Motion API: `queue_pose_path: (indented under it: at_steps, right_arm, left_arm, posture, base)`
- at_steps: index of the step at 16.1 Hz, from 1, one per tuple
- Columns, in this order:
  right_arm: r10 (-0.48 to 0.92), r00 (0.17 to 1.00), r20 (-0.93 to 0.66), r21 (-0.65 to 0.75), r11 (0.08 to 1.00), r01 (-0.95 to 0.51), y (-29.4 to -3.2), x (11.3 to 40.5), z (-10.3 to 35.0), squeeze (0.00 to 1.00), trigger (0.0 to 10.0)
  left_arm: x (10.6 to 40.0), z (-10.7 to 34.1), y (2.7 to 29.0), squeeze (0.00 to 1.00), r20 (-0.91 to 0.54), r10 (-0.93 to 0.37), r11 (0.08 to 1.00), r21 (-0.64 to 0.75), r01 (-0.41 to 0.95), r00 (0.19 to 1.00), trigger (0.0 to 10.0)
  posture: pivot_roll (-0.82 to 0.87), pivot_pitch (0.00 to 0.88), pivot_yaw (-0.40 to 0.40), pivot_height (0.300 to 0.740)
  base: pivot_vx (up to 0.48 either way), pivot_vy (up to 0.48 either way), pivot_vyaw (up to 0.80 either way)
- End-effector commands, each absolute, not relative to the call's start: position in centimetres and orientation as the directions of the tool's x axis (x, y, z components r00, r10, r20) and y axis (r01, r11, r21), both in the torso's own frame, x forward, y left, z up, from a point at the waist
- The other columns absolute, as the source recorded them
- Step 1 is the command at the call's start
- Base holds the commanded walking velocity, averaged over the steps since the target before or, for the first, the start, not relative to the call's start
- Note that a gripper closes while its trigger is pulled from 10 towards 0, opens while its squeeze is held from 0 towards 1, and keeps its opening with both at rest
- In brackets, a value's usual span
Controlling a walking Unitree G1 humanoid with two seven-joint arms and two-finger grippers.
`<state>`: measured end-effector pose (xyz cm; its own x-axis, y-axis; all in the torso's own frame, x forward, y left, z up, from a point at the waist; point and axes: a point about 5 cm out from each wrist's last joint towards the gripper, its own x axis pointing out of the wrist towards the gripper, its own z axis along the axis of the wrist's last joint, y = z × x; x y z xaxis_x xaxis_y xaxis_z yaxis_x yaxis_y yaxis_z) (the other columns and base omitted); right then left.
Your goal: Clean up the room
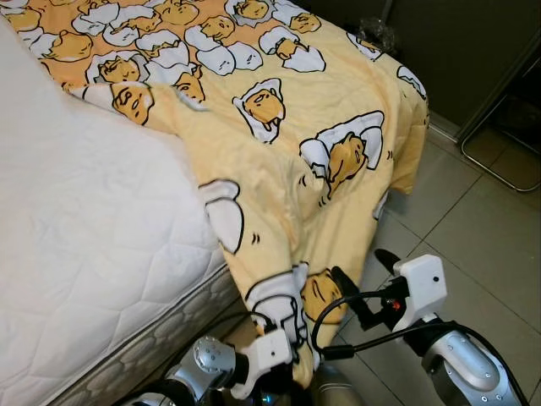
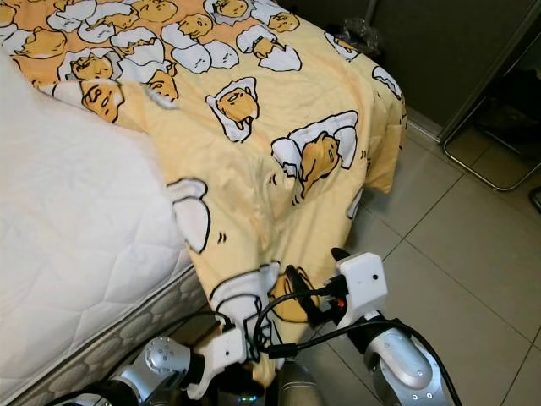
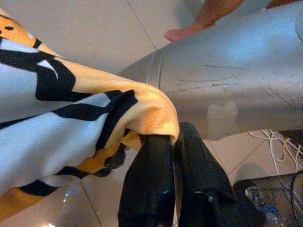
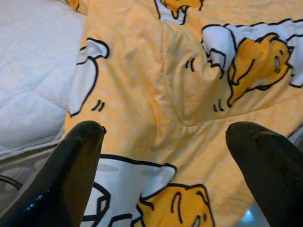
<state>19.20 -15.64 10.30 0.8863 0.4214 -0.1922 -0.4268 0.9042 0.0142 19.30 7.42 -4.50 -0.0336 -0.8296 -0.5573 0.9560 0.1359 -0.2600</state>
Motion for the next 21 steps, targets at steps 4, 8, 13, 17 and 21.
queue_pose_path:
  at_steps: [4,8,13,17,21]
  right_arm:
    - [0.442,0.876,-0.192,0.026,0.895,-0.446,-15.4,18.9,10.5,0.00,10.0]
    - [0.447,0.872,-0.200,0.031,0.892,-0.450,-15.4,18.7,10.2,0.00,10.0]
    - [0.437,0.874,-0.213,0.031,0.897,-0.441,-15.6,18.8,10.0,0.00,10.0]
    - [0.438,0.872,-0.220,0.035,0.896,-0.442,-15.6,18.6,9.8,0.00,10.0]
    - [0.440,0.868,-0.229,0.035,0.895,-0.444,-15.6,18.6,9.7,0.00,10.0]
  left_arm:
    - [19.4,-4.0,7.0,0.00,-0.508,-0.857,0.090,-0.315,0.945,-0.088,0.0]
    - [19.2,-4.4,7.2,0.00,-0.549,-0.832,0.101,-0.289,0.952,-0.078,0.0]
    - [20.4,-3.7,6.8,0.00,-0.521,-0.853,0.176,-0.259,0.950,0.016,0.0]
    - [20.3,-3.8,7.1,0.00,-0.521,-0.853,0.181,-0.262,0.948,0.018,0.0]
    - [20.6,-3.9,7.3,0.00,-0.537,-0.842,0.221,-0.247,0.944,0.056,0.0]
  posture:
    - [-0.26,0.164,-0.005,0.740]
    - [-0.26,0.162,-0.001,0.740]
    - [-0.26,0.161,0.001,0.740]
    - [-0.25,0.163,0.000,0.740]
    - [-0.25,0.163,-0.005,0.740]
  base:
    - [0.000,0.000,0.00]
    - [0.000,0.000,0.00]
    - [0.000,0.000,0.00]
    - [0.000,-0.480,0.00]
    - [0.000,-0.480,0.00]
